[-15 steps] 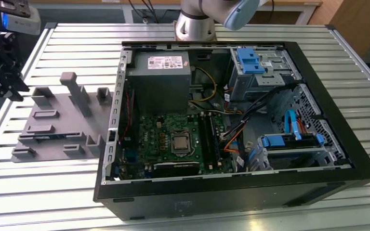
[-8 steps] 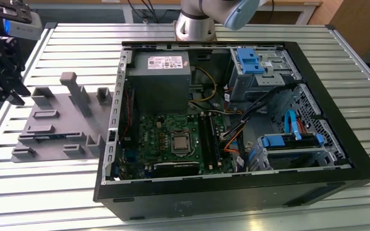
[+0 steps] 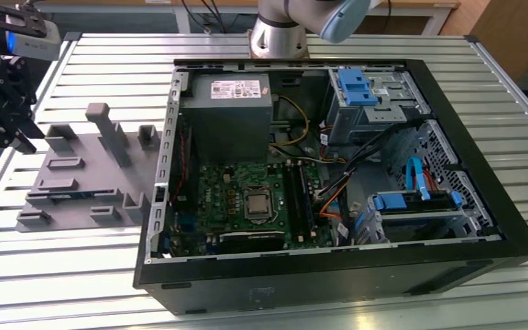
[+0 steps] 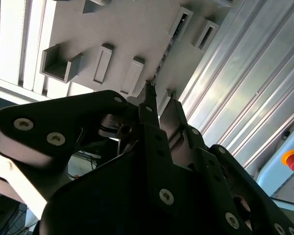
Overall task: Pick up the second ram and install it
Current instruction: 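Pick up the second ram and move it above second insertion slot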
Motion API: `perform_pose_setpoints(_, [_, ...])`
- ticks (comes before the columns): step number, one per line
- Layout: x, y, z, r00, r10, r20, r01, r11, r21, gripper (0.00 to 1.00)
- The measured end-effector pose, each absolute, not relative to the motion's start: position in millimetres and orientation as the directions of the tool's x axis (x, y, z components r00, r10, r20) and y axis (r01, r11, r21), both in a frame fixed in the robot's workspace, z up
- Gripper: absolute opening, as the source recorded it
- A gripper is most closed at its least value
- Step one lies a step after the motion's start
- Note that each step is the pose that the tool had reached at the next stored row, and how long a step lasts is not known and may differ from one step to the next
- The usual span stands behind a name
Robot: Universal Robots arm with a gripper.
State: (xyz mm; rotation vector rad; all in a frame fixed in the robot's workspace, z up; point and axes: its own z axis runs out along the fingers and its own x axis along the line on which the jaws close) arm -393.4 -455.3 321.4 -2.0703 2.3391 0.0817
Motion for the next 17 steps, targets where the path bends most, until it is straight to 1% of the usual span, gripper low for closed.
perform_pose_setpoints(7, [-393.4, -455.3, 319.2, -0.122, -0.991, -0.047, -0.992, 0.121, 0.028, 0.31])
perform_pose_setpoints(17, [-393.4, -455.8, 311.4, -0.109, -0.993, -0.046, -0.993, 0.107, 0.040, 0.31])
